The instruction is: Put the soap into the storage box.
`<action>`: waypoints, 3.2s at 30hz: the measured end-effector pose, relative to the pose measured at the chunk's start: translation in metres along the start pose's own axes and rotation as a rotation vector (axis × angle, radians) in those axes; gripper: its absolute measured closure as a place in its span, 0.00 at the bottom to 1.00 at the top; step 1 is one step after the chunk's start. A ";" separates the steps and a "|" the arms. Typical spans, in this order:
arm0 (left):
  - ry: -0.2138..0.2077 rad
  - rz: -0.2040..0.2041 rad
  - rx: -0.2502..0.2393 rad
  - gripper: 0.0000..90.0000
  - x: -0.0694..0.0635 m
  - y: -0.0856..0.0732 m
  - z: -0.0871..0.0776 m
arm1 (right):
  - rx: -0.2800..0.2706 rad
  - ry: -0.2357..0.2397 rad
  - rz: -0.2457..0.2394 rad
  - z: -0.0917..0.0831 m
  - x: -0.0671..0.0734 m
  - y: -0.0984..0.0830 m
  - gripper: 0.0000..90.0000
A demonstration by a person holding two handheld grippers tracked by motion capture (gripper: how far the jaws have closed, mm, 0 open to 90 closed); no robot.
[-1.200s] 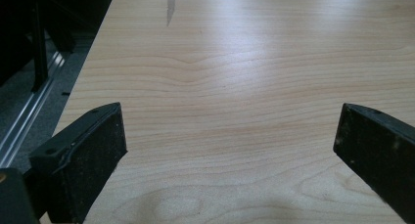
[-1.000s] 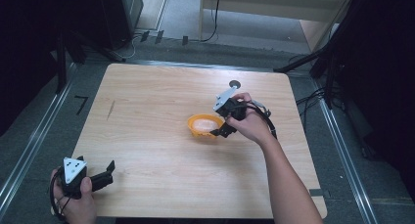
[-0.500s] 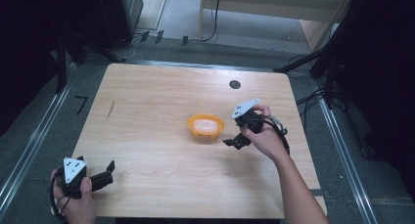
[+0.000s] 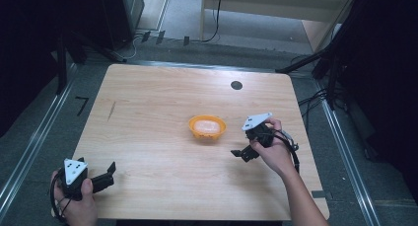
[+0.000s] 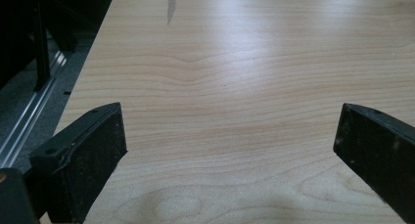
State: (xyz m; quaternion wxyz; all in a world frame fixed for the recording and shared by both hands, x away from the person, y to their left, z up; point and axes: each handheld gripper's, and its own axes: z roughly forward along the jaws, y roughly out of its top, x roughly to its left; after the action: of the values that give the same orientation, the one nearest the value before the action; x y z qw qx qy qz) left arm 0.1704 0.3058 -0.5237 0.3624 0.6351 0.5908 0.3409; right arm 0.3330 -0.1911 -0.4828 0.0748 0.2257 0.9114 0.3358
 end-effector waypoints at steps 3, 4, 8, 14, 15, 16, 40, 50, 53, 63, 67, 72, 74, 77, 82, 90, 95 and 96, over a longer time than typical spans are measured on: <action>0.000 0.000 0.001 0.00 0.000 0.000 0.000 | -0.008 -0.007 0.016 -0.003 0.002 -0.007 0.00; 0.000 0.000 0.001 0.00 0.000 0.000 0.000 | -0.008 -0.007 0.016 -0.003 0.002 -0.007 0.00; 0.001 0.000 0.001 0.00 0.000 0.000 0.000 | -0.014 -0.016 0.030 -0.005 0.005 -0.017 0.00; 0.002 0.002 0.001 0.00 0.000 0.000 0.000 | -0.022 -0.029 0.057 -0.012 0.009 -0.035 0.00; 0.002 0.001 0.000 0.00 0.000 0.000 0.000 | -0.024 -0.030 0.059 -0.013 0.010 -0.038 0.00; 0.001 0.001 0.000 0.00 0.000 0.000 0.000 | -0.028 -0.029 0.067 -0.014 0.011 -0.040 0.00; 0.002 0.003 -0.005 0.00 0.000 0.000 0.000 | -0.090 -0.085 0.181 -0.045 0.020 -0.106 0.00; 0.003 0.005 -0.004 0.00 -0.001 0.000 -0.001 | -0.107 -0.113 0.215 -0.051 0.025 -0.130 0.00; 0.003 0.005 -0.005 0.00 -0.001 0.000 -0.001 | -0.115 -0.120 0.226 -0.054 0.027 -0.138 0.00; 0.005 0.006 -0.007 0.00 -0.001 0.000 -0.001 | -0.156 -0.151 0.265 -0.067 0.035 -0.164 0.00; 0.005 0.007 -0.008 0.00 -0.001 0.000 -0.001 | -0.173 -0.166 0.283 -0.074 0.036 -0.173 0.00; 0.007 0.010 -0.009 0.00 -0.002 0.000 -0.001 | -0.190 -0.179 0.301 -0.082 0.036 -0.184 0.00; 0.008 0.010 -0.010 0.00 -0.002 0.000 -0.001 | -0.194 -0.186 0.309 -0.086 0.037 -0.189 0.00; 0.008 0.010 -0.011 0.00 -0.002 0.000 -0.001 | -0.204 -0.190 0.322 -0.088 0.037 -0.193 0.00; 0.008 0.013 -0.011 0.00 -0.002 0.000 -0.001 | -0.218 -0.201 0.337 -0.095 0.039 -0.206 0.00; 0.010 0.014 -0.010 0.00 -0.002 0.000 -0.001 | -0.241 -0.222 0.368 -0.104 0.042 -0.223 0.00; 0.010 0.014 -0.010 0.00 -0.002 0.000 -0.001 | -0.261 -0.235 0.393 -0.109 0.044 -0.235 0.00; 0.010 0.014 -0.010 0.00 -0.002 0.000 -0.001 | -0.265 -0.236 0.396 -0.110 0.044 -0.237 0.00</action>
State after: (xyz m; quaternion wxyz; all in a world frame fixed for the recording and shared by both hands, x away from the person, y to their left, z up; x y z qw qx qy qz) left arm 0.1692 0.3038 -0.5236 0.3605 0.6356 0.5864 0.3495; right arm 0.1769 -0.3938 -0.5514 0.1424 0.4257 0.7825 0.4316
